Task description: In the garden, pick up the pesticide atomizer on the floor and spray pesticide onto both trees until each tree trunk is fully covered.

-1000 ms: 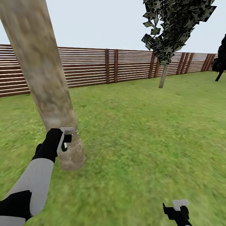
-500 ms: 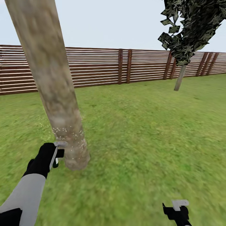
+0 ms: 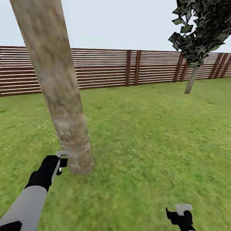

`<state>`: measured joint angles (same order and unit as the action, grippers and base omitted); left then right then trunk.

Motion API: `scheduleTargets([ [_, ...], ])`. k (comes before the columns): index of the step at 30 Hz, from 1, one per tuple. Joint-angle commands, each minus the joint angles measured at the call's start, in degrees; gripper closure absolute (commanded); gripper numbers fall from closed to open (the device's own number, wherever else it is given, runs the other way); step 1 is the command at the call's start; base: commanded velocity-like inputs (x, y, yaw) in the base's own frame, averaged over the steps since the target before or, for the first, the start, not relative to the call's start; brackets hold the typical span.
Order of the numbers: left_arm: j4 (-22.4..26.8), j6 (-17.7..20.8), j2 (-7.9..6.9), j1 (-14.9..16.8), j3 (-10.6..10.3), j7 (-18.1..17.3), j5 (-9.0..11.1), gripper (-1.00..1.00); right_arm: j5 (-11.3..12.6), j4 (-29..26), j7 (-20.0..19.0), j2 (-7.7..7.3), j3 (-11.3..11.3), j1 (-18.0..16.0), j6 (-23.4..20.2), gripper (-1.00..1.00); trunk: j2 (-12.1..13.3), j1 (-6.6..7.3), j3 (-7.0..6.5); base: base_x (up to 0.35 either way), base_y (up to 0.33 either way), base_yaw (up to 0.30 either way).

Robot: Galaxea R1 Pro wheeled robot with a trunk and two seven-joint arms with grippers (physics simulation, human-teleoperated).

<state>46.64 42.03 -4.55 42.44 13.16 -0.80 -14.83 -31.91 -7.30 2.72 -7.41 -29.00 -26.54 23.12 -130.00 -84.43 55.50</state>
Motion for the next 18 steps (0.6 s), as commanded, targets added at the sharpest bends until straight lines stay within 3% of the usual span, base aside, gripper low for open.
scheduleTargets([
  [1, -0.04, -0.13, 0.07, -0.77, -0.03, 0.00, 0.23, 1.00, 0.00, -0.05, 0.00, 0.02, -0.01, 0.00, 0.00, -1.00, 0.00, 0.00, 0.00, 0.217, -0.200, 0.247],
  [5, -0.30, -0.43, 0.30, -2.29, 0.09, 0.01, 0.31, 1.00, 0.00, -0.08, 0.00, 0.02, -0.01, 0.00, 0.00, -1.00, 0.00, 0.00, 0.00, 0.176, -0.225, 0.232],
  [18, -0.58, -1.24, 0.40, -2.89, 0.10, 0.01, 0.41, 1.00, 0.00, -0.08, 0.07, -0.07, -0.03, 0.00, 0.00, -1.00, 0.00, 0.00, 0.00, 0.038, -0.274, 0.008],
])
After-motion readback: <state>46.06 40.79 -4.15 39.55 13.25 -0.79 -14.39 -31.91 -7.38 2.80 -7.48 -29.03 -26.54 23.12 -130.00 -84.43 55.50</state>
